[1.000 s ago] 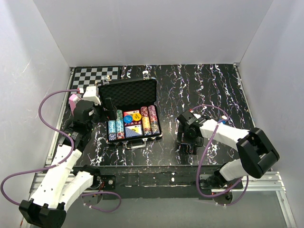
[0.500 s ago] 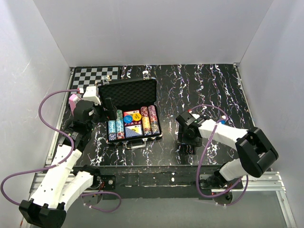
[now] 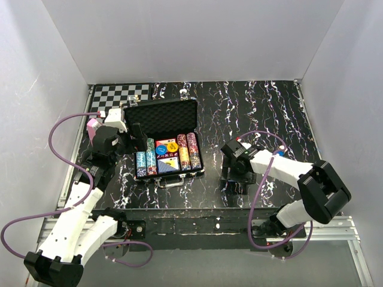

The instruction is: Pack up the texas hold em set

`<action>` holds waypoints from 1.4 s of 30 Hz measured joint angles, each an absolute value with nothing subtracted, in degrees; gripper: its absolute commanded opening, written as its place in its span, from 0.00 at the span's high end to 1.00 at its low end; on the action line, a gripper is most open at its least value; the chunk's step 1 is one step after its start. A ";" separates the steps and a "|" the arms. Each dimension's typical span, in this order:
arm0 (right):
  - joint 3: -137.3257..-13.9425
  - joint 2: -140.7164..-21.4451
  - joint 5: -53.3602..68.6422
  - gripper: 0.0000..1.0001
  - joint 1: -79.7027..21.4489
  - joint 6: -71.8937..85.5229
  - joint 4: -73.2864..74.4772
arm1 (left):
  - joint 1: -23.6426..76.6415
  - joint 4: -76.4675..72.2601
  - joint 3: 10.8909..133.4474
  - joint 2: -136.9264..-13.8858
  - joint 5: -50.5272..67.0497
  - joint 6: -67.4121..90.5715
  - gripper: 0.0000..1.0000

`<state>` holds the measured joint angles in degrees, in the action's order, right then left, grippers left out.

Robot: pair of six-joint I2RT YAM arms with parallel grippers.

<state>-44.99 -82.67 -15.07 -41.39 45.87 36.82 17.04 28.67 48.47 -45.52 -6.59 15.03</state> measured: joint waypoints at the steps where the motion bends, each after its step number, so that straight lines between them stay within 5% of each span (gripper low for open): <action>1: -44.99 -82.41 -15.07 0.05 -41.39 45.78 36.91 | 17.04 28.67 48.47 -45.52 -6.59 15.03 0.02; 24: -44.88 -83.64 -12.93 0.07 -38.59 40.66 34.52 | 17.04 28.67 48.45 -45.36 -6.61 15.03 0.02; 42: -44.88 -83.33 -13.34 0.38 -38.65 40.07 34.74 | 17.04 28.64 48.45 -45.43 -6.37 15.09 0.02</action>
